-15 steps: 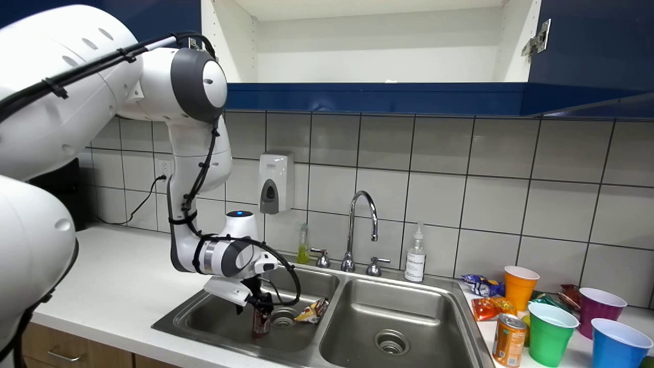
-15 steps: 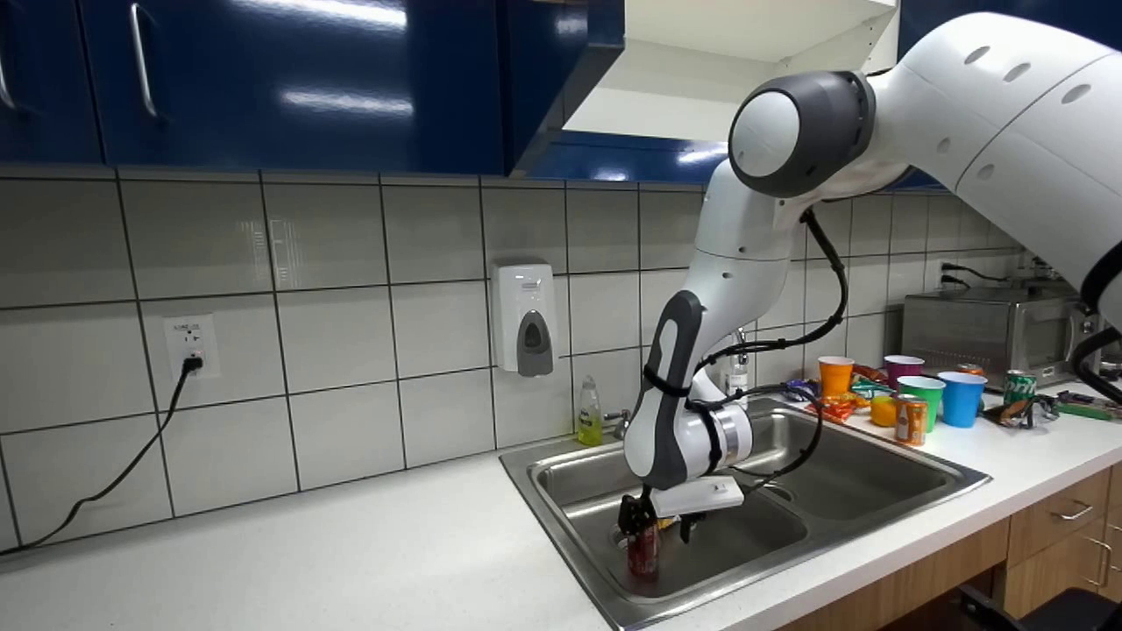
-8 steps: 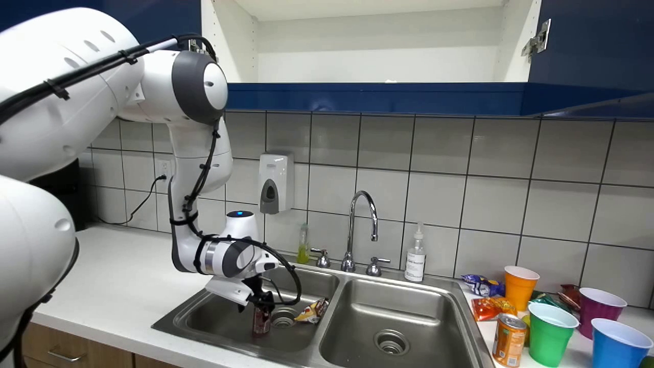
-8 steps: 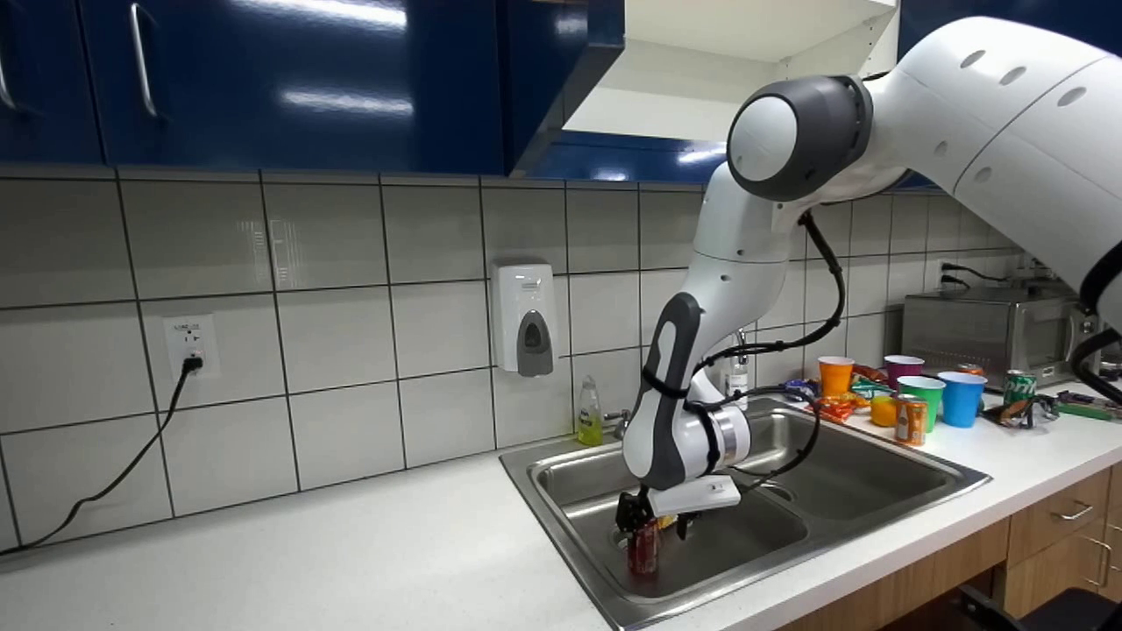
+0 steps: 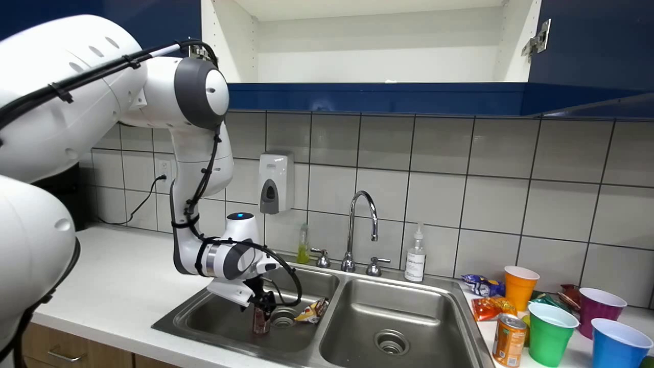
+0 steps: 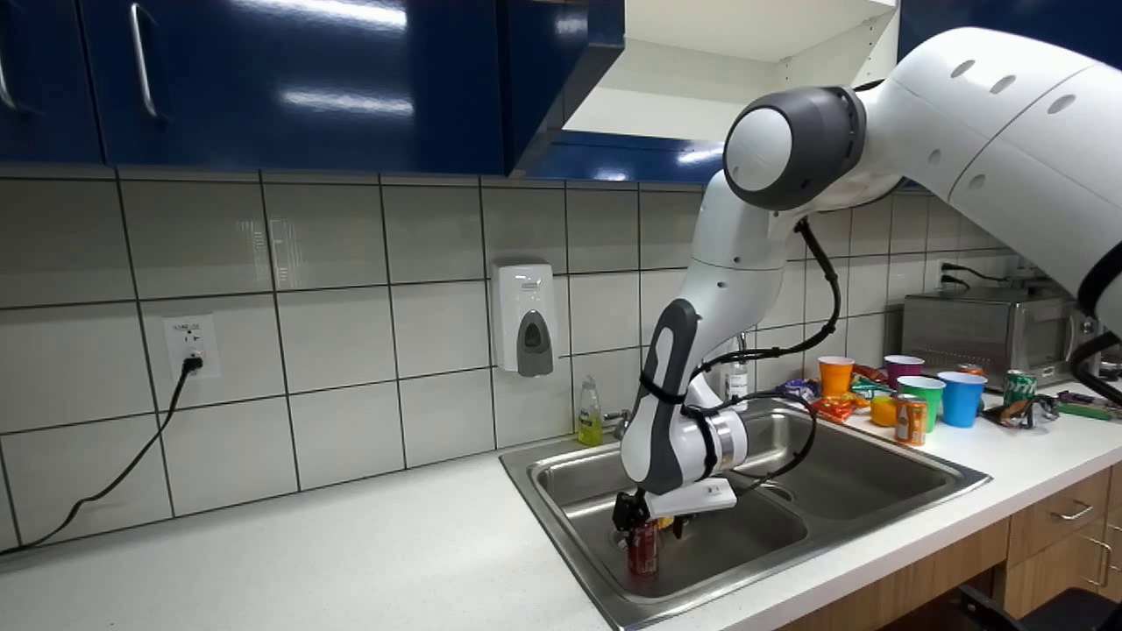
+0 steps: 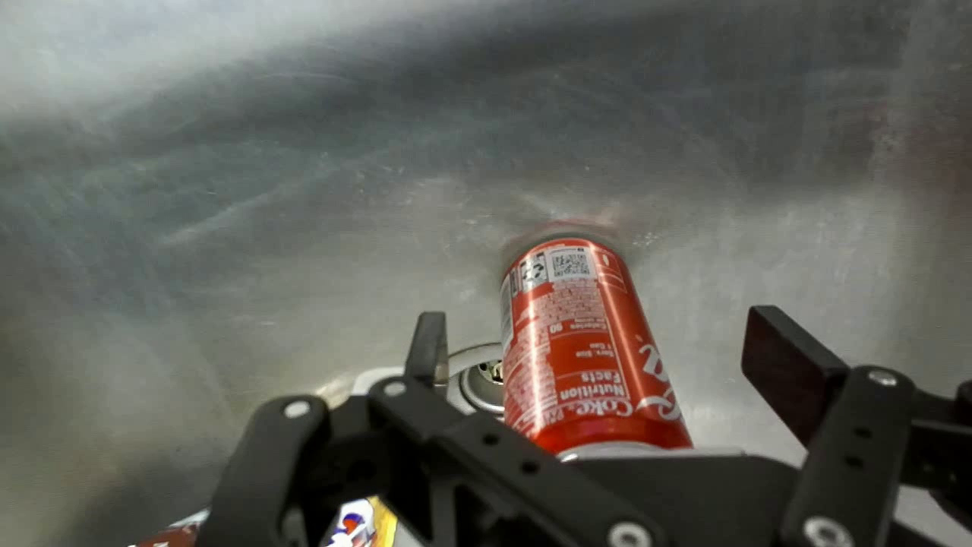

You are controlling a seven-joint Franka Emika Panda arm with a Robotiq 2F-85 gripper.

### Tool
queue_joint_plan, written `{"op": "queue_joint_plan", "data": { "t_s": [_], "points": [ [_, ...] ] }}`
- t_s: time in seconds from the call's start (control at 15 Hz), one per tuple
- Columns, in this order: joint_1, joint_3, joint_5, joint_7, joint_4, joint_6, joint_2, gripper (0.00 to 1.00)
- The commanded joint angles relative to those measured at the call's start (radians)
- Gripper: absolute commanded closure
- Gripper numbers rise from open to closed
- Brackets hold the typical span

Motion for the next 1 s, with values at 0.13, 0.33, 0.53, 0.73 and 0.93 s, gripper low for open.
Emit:
{"op": "queue_joint_plan", "data": {
  "t_s": [0.13,0.33,0.53,0.73,0.93],
  "points": [
    [0.000,0.000,0.015,0.034,0.032,0.029,0.031,0.00],
    [0.003,-0.001,0.021,0.046,0.042,0.046,0.043,0.00],
    [0.017,-0.013,0.028,0.053,0.051,0.067,0.057,0.00],
    [0.020,-0.015,0.033,0.054,0.058,0.077,0.067,0.00],
    [0.025,-0.017,0.036,0.054,0.065,0.088,0.077,0.00]
  ]
}}
